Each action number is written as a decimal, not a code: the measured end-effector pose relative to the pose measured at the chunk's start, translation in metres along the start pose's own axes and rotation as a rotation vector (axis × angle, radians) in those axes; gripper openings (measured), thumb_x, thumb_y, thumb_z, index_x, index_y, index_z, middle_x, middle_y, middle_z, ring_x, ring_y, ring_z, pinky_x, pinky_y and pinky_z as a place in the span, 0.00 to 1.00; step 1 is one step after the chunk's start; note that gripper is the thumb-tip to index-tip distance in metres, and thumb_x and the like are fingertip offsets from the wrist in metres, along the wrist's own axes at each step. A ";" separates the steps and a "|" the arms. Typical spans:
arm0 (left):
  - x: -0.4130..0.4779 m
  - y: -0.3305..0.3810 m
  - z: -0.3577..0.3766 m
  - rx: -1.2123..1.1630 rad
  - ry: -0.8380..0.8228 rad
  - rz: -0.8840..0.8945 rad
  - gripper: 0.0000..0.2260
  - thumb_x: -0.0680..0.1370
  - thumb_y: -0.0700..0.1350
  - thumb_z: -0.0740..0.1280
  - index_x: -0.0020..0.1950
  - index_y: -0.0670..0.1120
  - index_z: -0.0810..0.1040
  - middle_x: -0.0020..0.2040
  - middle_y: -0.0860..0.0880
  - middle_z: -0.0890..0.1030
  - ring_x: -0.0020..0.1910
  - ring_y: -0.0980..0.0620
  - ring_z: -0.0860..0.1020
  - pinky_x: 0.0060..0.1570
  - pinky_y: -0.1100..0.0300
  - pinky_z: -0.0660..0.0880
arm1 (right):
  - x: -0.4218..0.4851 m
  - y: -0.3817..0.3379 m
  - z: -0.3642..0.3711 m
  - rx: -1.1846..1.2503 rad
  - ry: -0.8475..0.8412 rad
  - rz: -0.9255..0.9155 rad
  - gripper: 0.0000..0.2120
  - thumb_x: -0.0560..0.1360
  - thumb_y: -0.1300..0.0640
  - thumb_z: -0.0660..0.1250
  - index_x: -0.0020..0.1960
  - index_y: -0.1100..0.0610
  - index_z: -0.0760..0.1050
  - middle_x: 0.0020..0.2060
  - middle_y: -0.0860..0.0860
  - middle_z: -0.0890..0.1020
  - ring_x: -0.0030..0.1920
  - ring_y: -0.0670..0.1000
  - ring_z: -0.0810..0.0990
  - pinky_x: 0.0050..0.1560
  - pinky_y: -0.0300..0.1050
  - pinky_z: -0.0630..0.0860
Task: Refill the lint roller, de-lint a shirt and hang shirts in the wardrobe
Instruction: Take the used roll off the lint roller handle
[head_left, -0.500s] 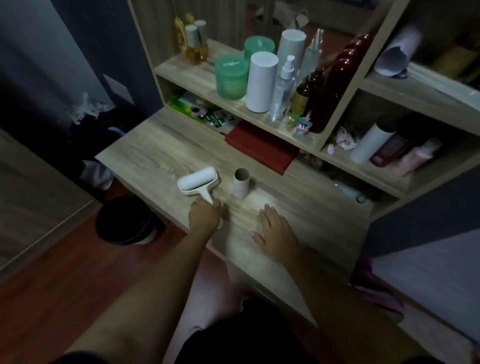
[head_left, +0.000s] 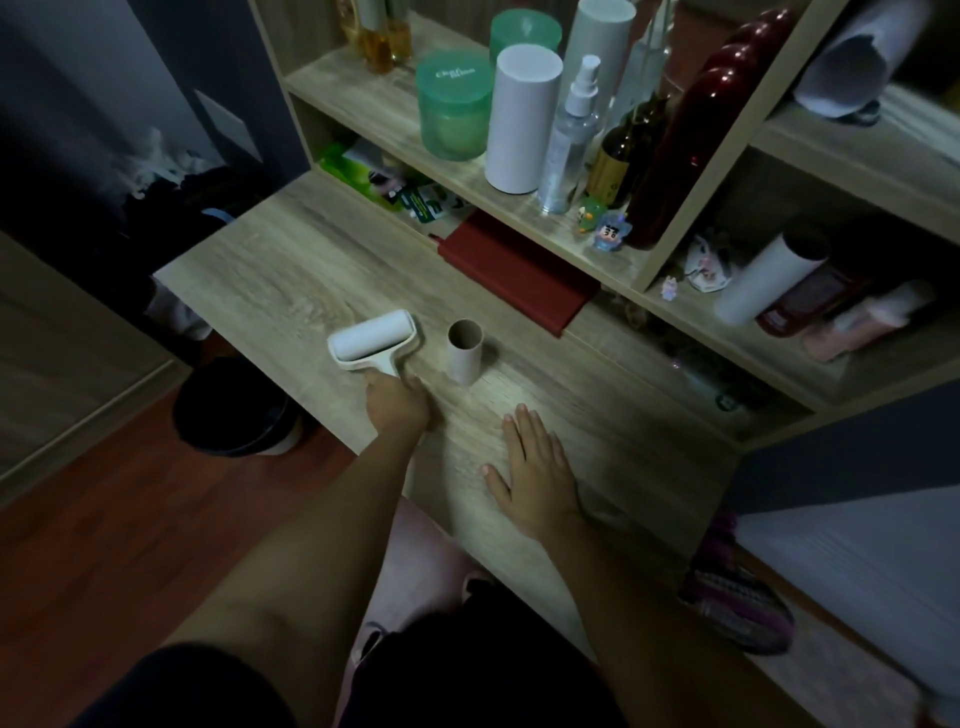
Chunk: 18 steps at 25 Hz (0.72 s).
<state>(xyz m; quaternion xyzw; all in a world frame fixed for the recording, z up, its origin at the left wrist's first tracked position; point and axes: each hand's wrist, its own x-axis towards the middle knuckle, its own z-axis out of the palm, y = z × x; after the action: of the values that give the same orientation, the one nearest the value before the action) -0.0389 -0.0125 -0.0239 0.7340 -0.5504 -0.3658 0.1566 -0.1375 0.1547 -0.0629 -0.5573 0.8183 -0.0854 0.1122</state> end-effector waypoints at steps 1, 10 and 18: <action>-0.001 0.001 -0.001 -0.011 0.016 -0.004 0.21 0.79 0.44 0.62 0.68 0.34 0.63 0.63 0.35 0.74 0.62 0.37 0.73 0.58 0.49 0.70 | 0.000 0.001 0.000 0.004 -0.002 0.002 0.35 0.75 0.38 0.48 0.74 0.58 0.57 0.75 0.57 0.59 0.75 0.55 0.55 0.71 0.50 0.50; -0.034 0.005 -0.062 -0.125 0.147 0.366 0.15 0.81 0.51 0.58 0.56 0.39 0.68 0.44 0.40 0.77 0.45 0.37 0.78 0.41 0.55 0.67 | 0.010 -0.004 -0.029 0.532 0.047 0.218 0.28 0.77 0.42 0.51 0.74 0.52 0.57 0.74 0.52 0.60 0.73 0.51 0.61 0.70 0.51 0.64; -0.121 -0.004 -0.069 -0.026 -0.067 0.618 0.20 0.80 0.50 0.61 0.68 0.41 0.67 0.61 0.41 0.78 0.58 0.40 0.77 0.52 0.53 0.73 | 0.038 -0.044 -0.140 1.063 0.284 0.057 0.29 0.74 0.37 0.47 0.71 0.49 0.61 0.67 0.49 0.70 0.62 0.46 0.72 0.54 0.32 0.71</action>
<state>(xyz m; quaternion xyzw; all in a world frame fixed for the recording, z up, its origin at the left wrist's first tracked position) -0.0025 0.0888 0.0647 0.5174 -0.7475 -0.3321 0.2516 -0.1505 0.1057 0.0799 -0.3844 0.6843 -0.5581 0.2692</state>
